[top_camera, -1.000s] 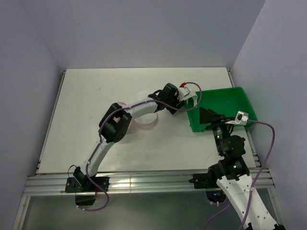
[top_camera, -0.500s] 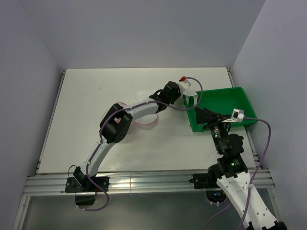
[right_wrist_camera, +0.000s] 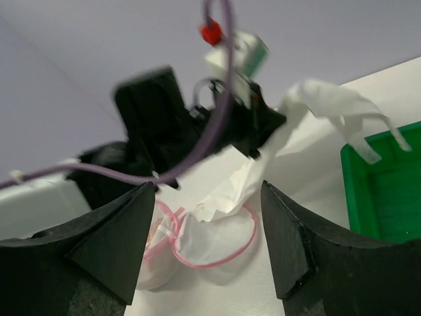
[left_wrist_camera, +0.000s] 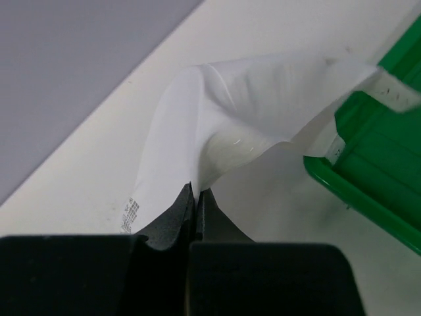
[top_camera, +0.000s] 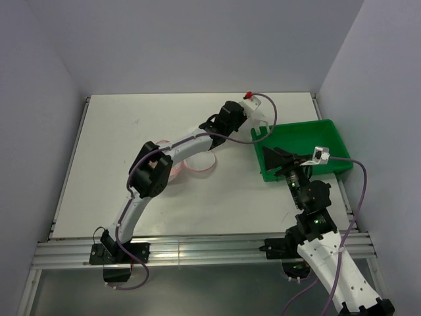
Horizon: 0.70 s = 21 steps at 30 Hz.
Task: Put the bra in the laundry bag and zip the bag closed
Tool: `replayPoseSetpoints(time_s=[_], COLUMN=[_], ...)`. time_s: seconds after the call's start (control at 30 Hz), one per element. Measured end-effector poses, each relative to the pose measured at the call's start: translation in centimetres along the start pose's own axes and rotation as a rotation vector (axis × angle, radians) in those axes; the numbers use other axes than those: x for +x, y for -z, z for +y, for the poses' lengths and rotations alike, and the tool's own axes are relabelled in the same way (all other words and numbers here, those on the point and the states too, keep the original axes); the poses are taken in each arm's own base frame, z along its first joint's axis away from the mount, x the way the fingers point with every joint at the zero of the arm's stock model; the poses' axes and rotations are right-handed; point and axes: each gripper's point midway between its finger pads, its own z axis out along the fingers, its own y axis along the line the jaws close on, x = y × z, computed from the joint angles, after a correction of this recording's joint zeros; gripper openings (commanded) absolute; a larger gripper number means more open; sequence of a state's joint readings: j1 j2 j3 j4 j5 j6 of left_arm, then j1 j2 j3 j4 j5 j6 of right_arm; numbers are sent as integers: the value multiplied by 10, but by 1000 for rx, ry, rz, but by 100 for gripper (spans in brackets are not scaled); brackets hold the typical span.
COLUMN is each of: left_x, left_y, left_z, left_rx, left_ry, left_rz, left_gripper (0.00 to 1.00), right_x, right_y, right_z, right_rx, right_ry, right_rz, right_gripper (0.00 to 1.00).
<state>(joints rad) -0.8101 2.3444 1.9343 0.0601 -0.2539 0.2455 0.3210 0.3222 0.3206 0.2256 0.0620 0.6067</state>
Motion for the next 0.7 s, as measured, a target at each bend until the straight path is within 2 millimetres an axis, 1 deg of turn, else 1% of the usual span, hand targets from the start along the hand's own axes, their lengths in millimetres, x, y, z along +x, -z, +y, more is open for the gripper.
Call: replayPoseSetpoints(time_s=[0.1, 0.13, 0.17, 0.2, 0.23, 0.27, 0.3, 0.33, 0.4, 0.47, 0.53, 0.57, 0.63, 0.7], left_x=[-39, -55, -72, -87, -104, -123, -138, -159, -194, -224, -248, -258, -269, -270], left_y=[17, 26, 35, 45, 58, 72, 84, 101, 133, 166, 199, 220, 259, 290], left_z=[23, 32, 42, 50, 60, 72, 80, 91, 109, 121, 128, 131, 130, 128], left_rx=[-26, -36, -42, -45, -50, -56, -57, -58, -45, -12, 53, 96, 205, 307], left_ry=[20, 36, 52, 73, 97, 124, 147, 184, 253, 325, 406, 452, 539, 609], left_rz=[-64, -92, -121, -147, -178, -215, -244, -284, -356, -425, -490, -529, -586, -630], left_gripper=[0, 0, 0, 0, 0, 0, 0, 0, 0, 0, 0, 0, 0, 0], right_x=[10, 14, 20, 24, 31, 38, 42, 48, 56, 59, 58, 54, 41, 28], right_y=[-5, -7, -9, -11, -12, -14, -14, -15, -16, -17, -18, -19, -23, -26], right_z=[-1, -2, -2, -2, -3, -3, -3, -3, -1, 2, 8, 12, 27, 41], right_rx=[-5, -9, -14, -21, -26, -34, -41, -51, -69, -86, -107, -123, -167, -212], right_ry=[12, 21, 31, 36, 46, 52, 55, 59, 65, 72, 80, 87, 112, 132], right_rz=[40, 56, 78, 97, 122, 151, 169, 197, 233, 258, 268, 265, 244, 226], right_gripper=[79, 80, 85, 87, 89, 94, 96, 98, 100, 100, 100, 100, 100, 100])
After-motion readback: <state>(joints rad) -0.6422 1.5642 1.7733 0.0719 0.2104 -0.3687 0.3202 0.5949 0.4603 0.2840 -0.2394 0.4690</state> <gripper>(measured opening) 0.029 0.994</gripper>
